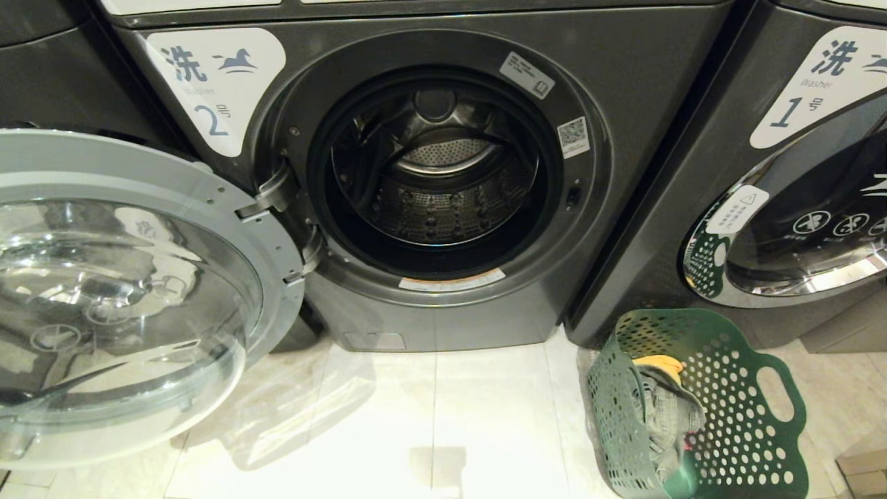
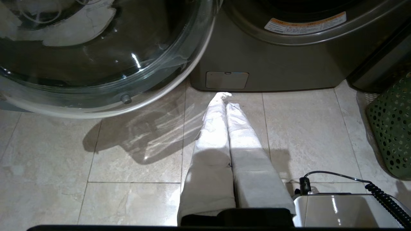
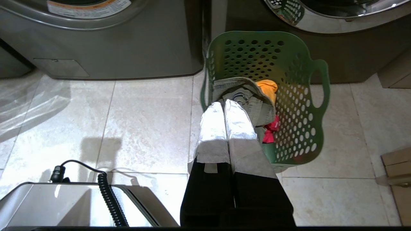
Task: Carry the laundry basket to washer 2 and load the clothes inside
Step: Place the clothes into the washing machine
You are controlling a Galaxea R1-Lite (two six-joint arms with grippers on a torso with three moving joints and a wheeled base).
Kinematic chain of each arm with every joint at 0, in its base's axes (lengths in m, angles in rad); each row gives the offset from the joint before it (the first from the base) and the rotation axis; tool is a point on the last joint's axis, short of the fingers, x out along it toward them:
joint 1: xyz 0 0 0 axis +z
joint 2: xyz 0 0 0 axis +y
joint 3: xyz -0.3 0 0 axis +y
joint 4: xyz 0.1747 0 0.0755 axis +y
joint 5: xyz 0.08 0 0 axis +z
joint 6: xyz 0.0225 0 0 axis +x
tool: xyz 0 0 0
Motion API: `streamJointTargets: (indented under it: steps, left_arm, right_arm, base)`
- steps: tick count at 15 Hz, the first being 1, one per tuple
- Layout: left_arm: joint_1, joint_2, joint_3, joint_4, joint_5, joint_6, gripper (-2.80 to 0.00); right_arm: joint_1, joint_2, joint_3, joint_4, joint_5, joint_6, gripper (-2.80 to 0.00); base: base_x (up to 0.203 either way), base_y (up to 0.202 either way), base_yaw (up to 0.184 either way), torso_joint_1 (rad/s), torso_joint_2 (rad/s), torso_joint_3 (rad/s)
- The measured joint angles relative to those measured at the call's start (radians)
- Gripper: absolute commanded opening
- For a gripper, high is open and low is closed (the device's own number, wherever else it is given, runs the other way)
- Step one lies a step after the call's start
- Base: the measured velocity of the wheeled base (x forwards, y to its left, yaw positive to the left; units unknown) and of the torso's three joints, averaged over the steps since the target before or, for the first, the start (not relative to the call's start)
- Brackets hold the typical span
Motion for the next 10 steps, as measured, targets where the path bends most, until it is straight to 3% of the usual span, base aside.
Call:
streamJointTargets:
  steps: [5, 10]
  left_arm:
    - [-0.001, 0.0, 0.0, 0.001, 0.0, 0.0, -2.8]
    - [0.0, 0.001, 0.0, 0.001, 0.0, 0.0, -2.8]
  right_arm:
    - [0.0, 0.0, 0.0, 0.0, 0.0, 0.001, -2.8]
    - [-0.001, 0.0, 0.0, 0.0, 0.001, 0.0, -2.8]
  base:
    - [0.0, 0.159, -0.001, 0.002, 0.0, 0.002]
    - [0.0, 0.0, 0.0, 0.0, 0.0, 0.0]
